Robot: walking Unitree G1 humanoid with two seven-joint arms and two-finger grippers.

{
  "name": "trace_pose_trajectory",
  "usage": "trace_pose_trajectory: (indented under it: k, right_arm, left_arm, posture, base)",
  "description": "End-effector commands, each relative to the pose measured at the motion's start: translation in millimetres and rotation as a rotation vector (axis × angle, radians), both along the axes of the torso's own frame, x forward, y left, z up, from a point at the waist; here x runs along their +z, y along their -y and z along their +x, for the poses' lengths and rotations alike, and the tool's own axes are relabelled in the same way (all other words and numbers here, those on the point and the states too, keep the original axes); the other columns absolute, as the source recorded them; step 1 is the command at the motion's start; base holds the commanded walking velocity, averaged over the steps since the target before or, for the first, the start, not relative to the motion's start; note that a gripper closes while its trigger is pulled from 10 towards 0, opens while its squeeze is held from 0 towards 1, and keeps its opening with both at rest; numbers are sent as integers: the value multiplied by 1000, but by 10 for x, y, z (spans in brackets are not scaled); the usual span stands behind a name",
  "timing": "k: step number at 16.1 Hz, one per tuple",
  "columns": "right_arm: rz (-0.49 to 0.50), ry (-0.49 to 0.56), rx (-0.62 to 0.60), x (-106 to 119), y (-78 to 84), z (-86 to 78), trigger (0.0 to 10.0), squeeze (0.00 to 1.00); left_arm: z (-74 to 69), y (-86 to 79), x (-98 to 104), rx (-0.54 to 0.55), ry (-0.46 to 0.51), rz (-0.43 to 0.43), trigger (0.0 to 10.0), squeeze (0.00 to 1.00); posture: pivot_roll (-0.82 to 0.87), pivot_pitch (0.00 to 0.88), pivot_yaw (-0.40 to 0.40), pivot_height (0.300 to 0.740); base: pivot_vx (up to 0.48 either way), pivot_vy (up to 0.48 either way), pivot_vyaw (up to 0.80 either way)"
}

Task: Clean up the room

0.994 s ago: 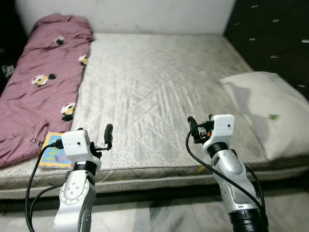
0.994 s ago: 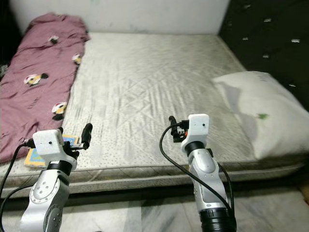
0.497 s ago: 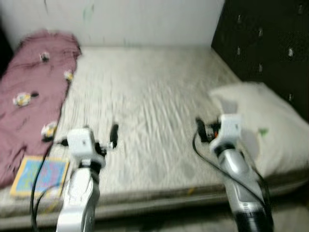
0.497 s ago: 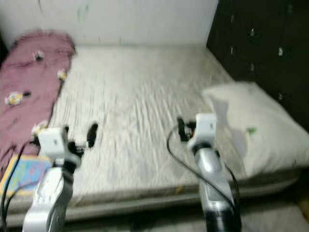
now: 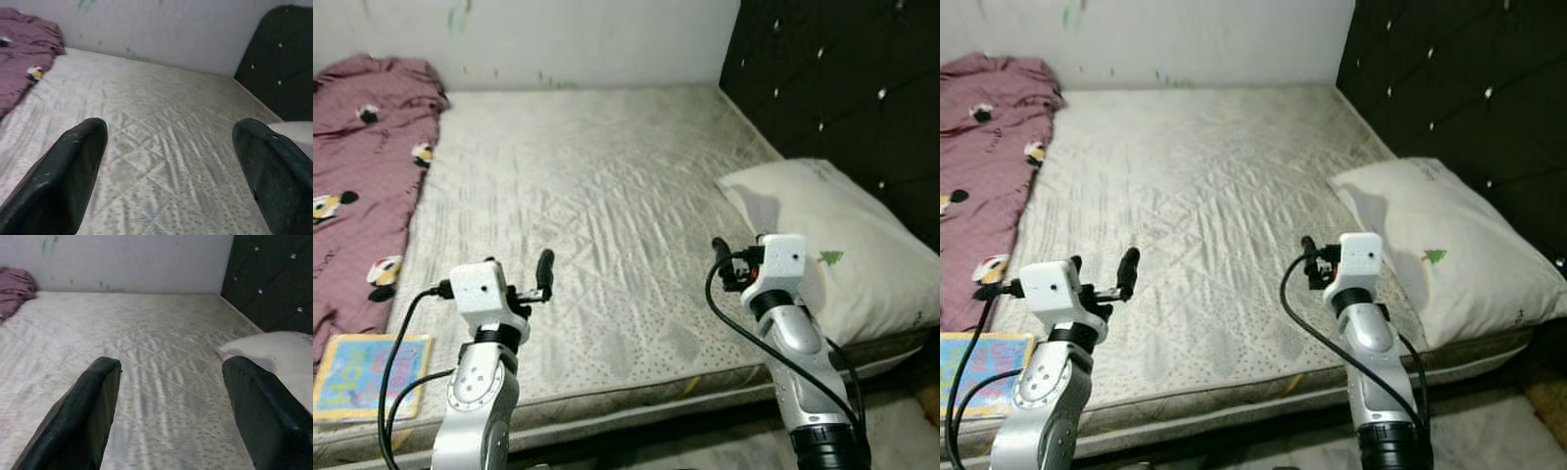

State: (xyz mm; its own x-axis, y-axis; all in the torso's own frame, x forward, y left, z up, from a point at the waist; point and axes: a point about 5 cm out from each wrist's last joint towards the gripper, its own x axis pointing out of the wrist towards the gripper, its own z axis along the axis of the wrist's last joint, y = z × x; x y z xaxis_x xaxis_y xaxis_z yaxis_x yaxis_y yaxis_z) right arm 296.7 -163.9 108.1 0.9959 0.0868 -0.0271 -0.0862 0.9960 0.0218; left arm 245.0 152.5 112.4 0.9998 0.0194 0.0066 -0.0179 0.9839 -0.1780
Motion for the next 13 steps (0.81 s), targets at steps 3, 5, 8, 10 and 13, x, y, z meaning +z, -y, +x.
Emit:
trace_pose_trajectory:
  k: [3,5,8,10,13]
  right_arm:
    - [-2,12,16,30,-73,38,10000,0]
    - [1,16,17,40,-86,57,10000,0]
    - [2,18,25,43,-115,63,10000,0]
    - [1,18,27,40,-116,68,10000,0]
    - [-2,14,31,29,-114,64,10000,0]
  left_arm:
    - [17,-77,-2,28,-11,5,10000,0]
    - [23,-71,6,22,-8,5,10000,0]
    - [30,-69,9,21,-8,5,10000,0]
    - [33,-61,10,22,-7,2,10000,0]
    - [32,-48,11,19,-5,-2,10000,0]
  posture:
    - [-29,60,-30,740]
    - [-30,61,-29,740]
    - [-31,60,-29,740]
    - [-32,59,-30,740]
    - [-34,57,-34,740]
  base:
    - [0,480,0]
    - [0,480,0]
    - [0,480,0]
    - [0,480,0]
    - [0,476,0]
